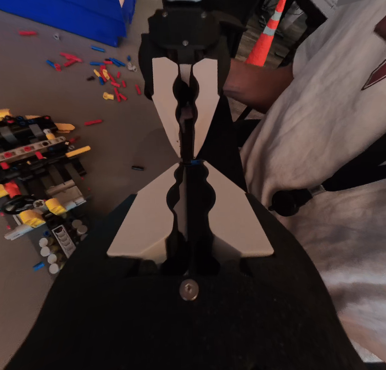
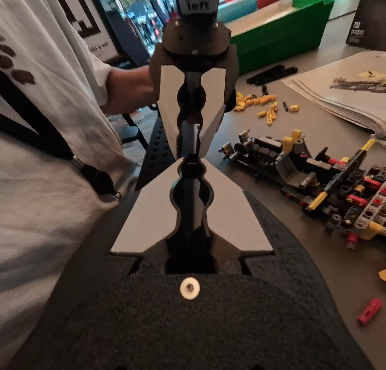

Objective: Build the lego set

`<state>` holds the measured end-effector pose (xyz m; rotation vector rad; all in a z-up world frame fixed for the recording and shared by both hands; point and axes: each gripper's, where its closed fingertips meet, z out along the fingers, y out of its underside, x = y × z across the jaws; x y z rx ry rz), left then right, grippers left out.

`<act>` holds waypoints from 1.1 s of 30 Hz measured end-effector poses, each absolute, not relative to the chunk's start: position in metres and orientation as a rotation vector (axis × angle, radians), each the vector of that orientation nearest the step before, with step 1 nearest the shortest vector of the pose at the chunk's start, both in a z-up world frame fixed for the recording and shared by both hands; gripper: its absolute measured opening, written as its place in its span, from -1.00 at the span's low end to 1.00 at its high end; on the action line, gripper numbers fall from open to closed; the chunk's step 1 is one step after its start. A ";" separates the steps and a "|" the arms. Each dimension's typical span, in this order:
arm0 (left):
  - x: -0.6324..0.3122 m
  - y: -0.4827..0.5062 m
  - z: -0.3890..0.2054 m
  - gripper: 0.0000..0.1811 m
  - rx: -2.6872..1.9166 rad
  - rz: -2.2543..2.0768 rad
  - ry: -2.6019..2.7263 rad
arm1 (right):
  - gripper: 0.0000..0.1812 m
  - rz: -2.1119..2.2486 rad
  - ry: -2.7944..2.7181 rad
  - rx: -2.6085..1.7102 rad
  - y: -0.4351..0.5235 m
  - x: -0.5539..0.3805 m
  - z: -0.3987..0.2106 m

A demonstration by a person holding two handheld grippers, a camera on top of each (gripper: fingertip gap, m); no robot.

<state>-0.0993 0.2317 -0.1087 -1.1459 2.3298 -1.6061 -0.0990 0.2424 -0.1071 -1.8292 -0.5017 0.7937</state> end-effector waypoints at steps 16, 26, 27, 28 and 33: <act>-0.059 0.243 -0.061 -0.82 -1.394 -2.326 1.498 | -0.86 1.090 -0.006 -1.448 0.259 -0.059 -0.056; -0.059 0.245 -0.061 -0.82 -1.395 -2.327 1.445 | -0.91 1.087 0.069 -1.385 0.257 -0.052 -0.054; -0.059 0.244 -0.061 -0.82 -1.391 -2.314 1.455 | -0.91 1.083 0.067 -1.393 0.257 -0.052 -0.054; -0.059 0.243 -0.061 -0.82 -1.388 -2.313 1.464 | -0.91 1.086 0.065 -1.398 0.256 -0.052 -0.054; -0.058 0.242 -0.065 -0.82 -1.396 -2.261 1.502 | -0.92 1.031 0.060 -1.445 0.256 -0.051 -0.058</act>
